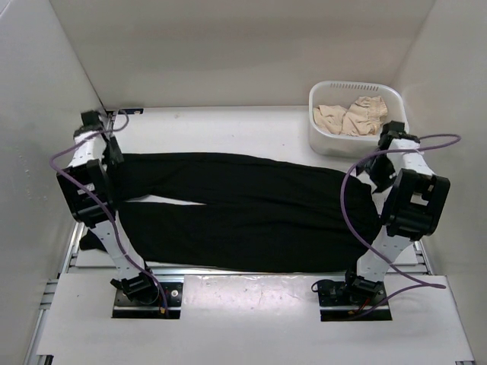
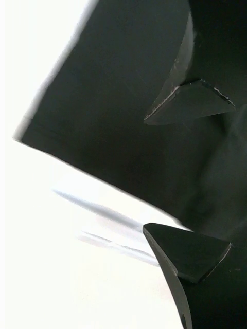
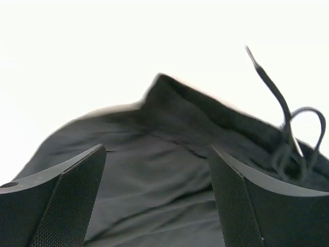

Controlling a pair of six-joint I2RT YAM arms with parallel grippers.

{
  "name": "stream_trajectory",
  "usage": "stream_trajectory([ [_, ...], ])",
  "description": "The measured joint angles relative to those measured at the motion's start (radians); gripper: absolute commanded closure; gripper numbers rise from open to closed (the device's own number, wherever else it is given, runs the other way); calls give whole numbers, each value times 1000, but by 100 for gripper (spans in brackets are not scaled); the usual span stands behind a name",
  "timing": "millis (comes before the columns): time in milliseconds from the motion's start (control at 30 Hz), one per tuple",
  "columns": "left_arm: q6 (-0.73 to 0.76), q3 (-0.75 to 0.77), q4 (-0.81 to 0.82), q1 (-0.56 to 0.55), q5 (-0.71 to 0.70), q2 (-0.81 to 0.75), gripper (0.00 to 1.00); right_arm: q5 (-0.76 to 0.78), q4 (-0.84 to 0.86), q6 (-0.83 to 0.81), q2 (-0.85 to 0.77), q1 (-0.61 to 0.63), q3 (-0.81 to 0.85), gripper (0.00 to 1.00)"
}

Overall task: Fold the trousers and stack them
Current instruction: Fold the trousers

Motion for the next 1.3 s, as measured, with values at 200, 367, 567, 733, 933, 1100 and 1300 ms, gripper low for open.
stream_trajectory([
  [200, 0, 365, 45, -7, 161, 100, 0, -24, 47, 3, 0, 0, 68, 17],
  [367, 0, 498, 74, -12, 207, 270, 0, -25, 50, 16, 59, 8, 68, 16],
  [567, -10, 512, 68, -14, 205, 439, 0, -3, 50, 42, 158, 23, 69, 16],
  [733, -11, 521, 66, -9, 184, 450, 0, 27, 26, 52, 219, 48, 117, 30],
  [933, -17, 526, 73, -10, 181, 455, 46, 48, 20, 50, 225, 57, 127, 74],
  [1100, -8, 519, 75, -17, 175, 454, 71, 49, 19, 47, 225, 57, 128, 79],
  [1300, -4, 480, 80, -21, 165, 431, 86, 49, 19, 34, 224, 57, 128, 98],
])
